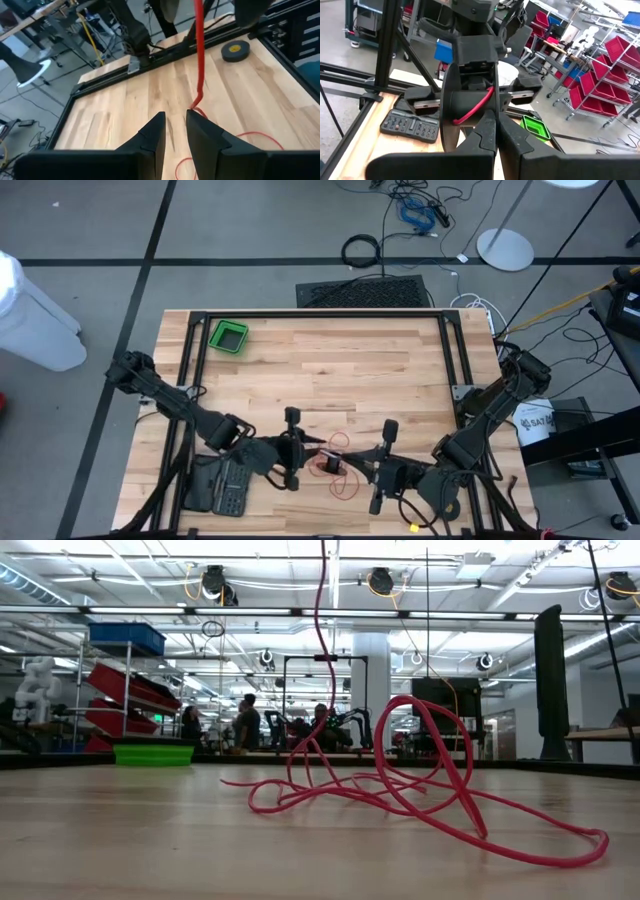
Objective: Coil cords
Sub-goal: Coil the red wire into the spool
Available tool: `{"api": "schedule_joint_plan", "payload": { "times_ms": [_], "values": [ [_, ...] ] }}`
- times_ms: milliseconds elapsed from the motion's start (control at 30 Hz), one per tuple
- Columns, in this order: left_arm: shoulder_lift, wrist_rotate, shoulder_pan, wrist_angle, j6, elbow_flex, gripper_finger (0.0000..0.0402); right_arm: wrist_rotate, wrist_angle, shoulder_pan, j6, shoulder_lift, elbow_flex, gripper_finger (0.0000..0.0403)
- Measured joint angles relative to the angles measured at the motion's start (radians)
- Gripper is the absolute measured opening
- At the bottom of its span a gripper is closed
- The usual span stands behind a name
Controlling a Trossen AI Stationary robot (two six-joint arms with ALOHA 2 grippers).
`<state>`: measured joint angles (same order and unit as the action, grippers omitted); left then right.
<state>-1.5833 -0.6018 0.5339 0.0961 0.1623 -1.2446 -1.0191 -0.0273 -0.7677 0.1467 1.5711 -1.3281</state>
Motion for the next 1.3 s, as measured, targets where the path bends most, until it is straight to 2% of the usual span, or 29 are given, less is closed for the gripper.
{"api": "schedule_joint_plan", "payload": {
  "times_ms": [133, 267, 467, 633, 800, 1167, 1300],
  "values": [
    [0.002, -0.005, 0.016, 0.046, 0.0, 0.0, 0.0084, 0.0, 0.0, 0.0, 0.003, 0.0, 0.0, 0.0],
    [0.03, -0.056, 0.057, 0.112, -0.001, 0.001, 0.0084, -0.001, 0.002, -0.002, 0.004, 0.0, 0.0, 0.0],
    [0.067, -0.057, 0.104, 0.079, -0.091, 0.001, 0.0083, 0.0, 0.001, -0.004, 0.008, 0.0, 0.0, 0.0],
    [0.059, -0.057, 0.096, 0.046, -0.116, 0.001, 0.0083, -0.004, 0.001, -0.005, 0.007, 0.0, 0.0, 0.0],
    [0.018, -0.065, 0.081, 0.082, -0.314, 0.001, 0.0083, -0.01, 0.0, -0.006, 0.011, 0.0, 0.0, 0.0],
    [-0.2, -0.334, 0.151, -0.054, -0.414, 0.001, 0.0083, -0.01, -0.005, -0.014, 0.013, 0.0, 0.0, 0.0],
    [-0.289, -0.503, 0.191, -0.131, -0.371, 0.001, 0.0083, -0.009, -0.005, -0.015, 0.014, 0.0, 0.0, 0.0]
  ]
}}
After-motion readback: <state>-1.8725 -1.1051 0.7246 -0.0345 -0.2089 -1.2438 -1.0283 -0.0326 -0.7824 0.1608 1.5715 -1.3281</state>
